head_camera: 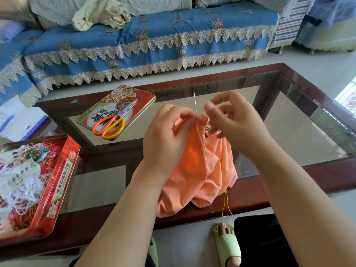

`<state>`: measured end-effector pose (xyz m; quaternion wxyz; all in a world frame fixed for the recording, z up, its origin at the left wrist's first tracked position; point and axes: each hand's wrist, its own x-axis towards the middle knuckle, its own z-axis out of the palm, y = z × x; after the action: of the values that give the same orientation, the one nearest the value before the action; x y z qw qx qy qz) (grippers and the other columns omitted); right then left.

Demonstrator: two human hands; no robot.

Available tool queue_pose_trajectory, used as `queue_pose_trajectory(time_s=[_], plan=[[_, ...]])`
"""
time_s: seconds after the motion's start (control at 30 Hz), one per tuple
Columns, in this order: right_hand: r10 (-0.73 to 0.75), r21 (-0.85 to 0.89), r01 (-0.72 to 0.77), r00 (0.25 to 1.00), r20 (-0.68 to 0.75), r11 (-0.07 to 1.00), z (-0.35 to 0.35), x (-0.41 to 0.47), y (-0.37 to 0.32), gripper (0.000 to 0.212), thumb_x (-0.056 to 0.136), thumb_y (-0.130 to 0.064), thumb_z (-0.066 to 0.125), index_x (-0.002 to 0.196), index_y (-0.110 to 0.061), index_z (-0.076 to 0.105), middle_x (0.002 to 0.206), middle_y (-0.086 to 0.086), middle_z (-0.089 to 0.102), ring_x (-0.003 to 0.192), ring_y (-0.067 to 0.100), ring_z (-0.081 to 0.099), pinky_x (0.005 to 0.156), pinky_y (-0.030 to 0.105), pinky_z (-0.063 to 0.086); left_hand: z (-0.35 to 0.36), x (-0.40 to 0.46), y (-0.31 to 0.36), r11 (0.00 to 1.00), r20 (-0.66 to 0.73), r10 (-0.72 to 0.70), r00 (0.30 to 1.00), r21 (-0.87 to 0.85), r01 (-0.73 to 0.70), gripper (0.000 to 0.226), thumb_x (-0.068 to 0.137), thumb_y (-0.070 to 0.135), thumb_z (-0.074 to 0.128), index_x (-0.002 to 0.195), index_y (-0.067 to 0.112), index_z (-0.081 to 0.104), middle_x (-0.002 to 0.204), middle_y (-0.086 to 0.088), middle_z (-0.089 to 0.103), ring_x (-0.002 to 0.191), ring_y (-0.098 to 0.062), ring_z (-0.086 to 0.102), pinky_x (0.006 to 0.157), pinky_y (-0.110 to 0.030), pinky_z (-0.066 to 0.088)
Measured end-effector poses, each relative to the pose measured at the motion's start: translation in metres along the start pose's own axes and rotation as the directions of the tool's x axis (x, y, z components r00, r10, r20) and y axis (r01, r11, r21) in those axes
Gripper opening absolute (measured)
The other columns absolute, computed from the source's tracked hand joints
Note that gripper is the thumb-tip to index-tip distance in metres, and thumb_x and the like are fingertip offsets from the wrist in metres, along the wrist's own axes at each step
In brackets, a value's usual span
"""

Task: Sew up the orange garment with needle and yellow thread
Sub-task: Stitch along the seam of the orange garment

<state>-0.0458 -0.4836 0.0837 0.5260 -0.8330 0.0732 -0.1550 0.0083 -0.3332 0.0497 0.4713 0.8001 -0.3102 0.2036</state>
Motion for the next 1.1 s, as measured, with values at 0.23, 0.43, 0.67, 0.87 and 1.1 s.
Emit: queue_pose_trajectory(time_s=[0.23,0.43,0.67,0.87,1.1], plan=[[0.032,0.071,-0.037,0.997,0.072,0.997,-0.001,0.005,0.008,0.015,0.090,-0.031,0.064,0.088,-0.019,0.073,0.077,0.001,0.072,0.072,0.013,0.067,0.070,0.024,0.055,0.000,0.001,0.003,0.999,0.165,-0.029,0.986,-0.037,0.036,0.009,0.092,0.025,0.064,0.098,0.020,0.069,0.086,0.020,0.060,0.074,0.002,0.053,0.065,-0.013,0.040],[0.158,0.897,-0.107,0.987,0.042,0.429,-0.009,0.016,0.010,0.025,0.103,-0.015,0.037,0.083,-0.012,0.051,0.075,0.006,0.063,0.062,0.015,0.058,0.062,0.026,0.054,-0.008,0.002,0.004,0.968,0.286,-0.210,0.935,-0.077,0.241,0.005,0.093,0.027,0.064,0.092,0.032,0.063,0.074,0.028,0.058,0.069,0.009,0.052,0.061,-0.004,0.039],[0.268,-0.016,-0.278,0.906,0.329,0.960,-0.032,0.018,0.022,0.024,0.104,-0.022,0.037,0.090,-0.007,0.049,0.075,0.013,0.073,0.038,0.016,0.031,0.034,0.020,0.025,-0.021,0.008,-0.005,0.935,0.364,-0.284,0.887,-0.099,0.340,0.005,0.092,0.028,0.064,0.095,0.029,0.067,0.092,0.012,0.067,0.087,-0.002,0.060,0.072,-0.010,0.048],[0.140,0.741,-0.311,0.948,0.285,0.595,-0.034,0.025,0.026,0.027,0.104,-0.017,0.031,0.080,-0.015,0.042,0.087,0.012,0.074,0.025,0.004,0.023,0.029,0.013,0.016,-0.025,0.010,-0.011,0.867,0.505,-0.351,0.789,-0.143,0.477,0.008,0.085,0.031,0.069,0.090,0.026,0.071,0.091,0.008,0.070,0.093,-0.013,0.064,0.084,-0.025,0.050],[0.179,0.196,-0.117,0.925,-0.336,0.974,-0.028,0.047,0.059,0.026,0.104,-0.025,0.038,0.078,-0.022,0.044,0.119,0.001,0.068,0.047,0.003,0.041,0.049,0.020,0.037,-0.031,0.011,-0.011,0.777,0.567,-0.305,0.765,-0.316,0.544,0.016,0.076,0.025,0.066,0.089,0.015,0.067,0.081,0.005,0.068,0.081,-0.006,0.063,0.073,-0.015,0.049]])
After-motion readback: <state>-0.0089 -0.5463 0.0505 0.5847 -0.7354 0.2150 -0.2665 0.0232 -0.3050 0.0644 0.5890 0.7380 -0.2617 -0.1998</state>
